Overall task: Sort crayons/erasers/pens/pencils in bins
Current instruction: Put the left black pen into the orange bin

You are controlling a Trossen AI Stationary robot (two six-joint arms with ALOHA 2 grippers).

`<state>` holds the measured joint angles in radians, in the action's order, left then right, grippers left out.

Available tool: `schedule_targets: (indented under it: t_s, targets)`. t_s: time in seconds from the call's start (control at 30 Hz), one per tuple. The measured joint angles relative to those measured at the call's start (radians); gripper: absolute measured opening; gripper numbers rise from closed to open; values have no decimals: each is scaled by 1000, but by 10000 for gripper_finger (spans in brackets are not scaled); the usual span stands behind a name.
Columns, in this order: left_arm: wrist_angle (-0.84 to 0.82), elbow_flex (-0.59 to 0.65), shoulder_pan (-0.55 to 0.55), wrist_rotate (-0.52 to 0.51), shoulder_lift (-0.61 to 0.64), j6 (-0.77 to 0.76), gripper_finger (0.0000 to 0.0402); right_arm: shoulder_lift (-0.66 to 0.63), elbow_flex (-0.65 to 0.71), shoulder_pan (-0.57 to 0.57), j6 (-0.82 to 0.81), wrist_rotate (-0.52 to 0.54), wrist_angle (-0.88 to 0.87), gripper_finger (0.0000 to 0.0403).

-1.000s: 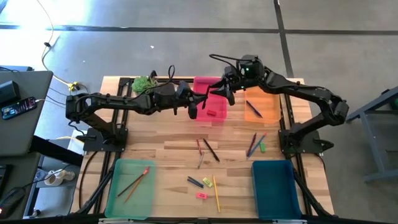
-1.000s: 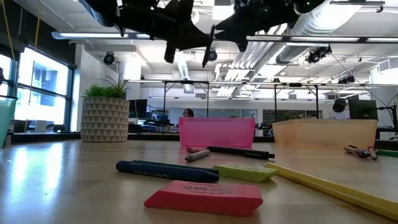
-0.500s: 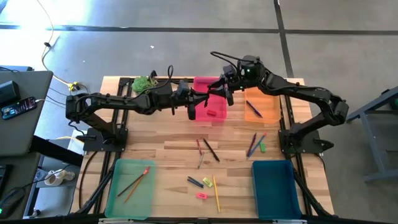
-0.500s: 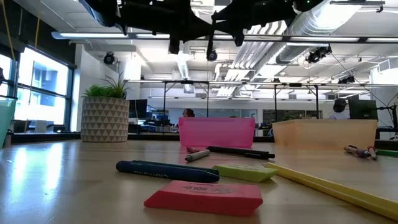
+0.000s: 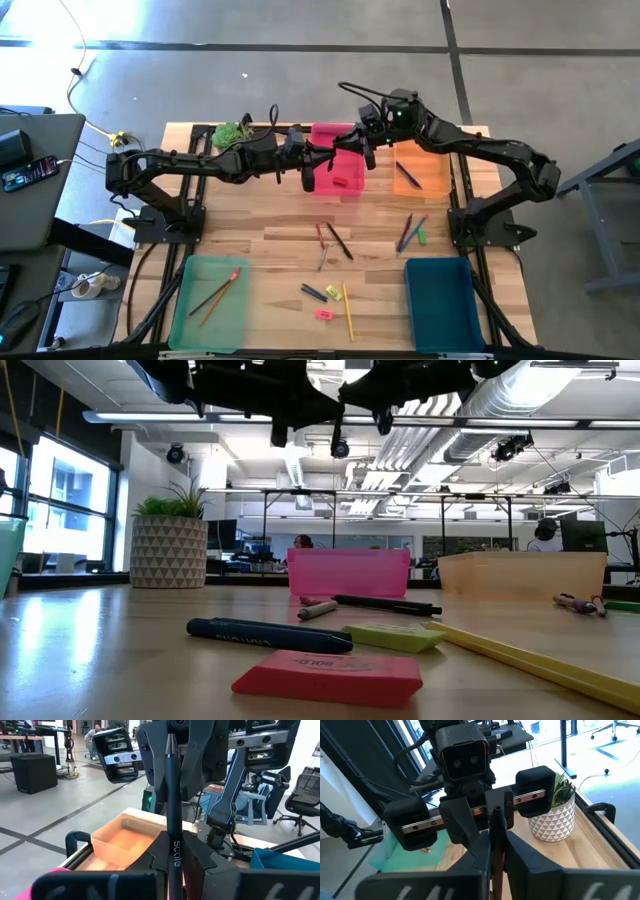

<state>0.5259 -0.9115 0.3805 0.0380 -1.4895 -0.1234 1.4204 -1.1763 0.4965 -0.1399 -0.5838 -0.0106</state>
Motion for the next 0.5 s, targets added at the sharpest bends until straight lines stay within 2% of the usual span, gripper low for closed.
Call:
schedule_targets:
  t_s: [0.27,0.5]
  targets:
    - [-11,0,0,3,0,-10,37,0,0,0,-15,1,-16,10]
    - [-58,0,-1,-5,0,27,77,0,0,7,-16,4,-55,10]
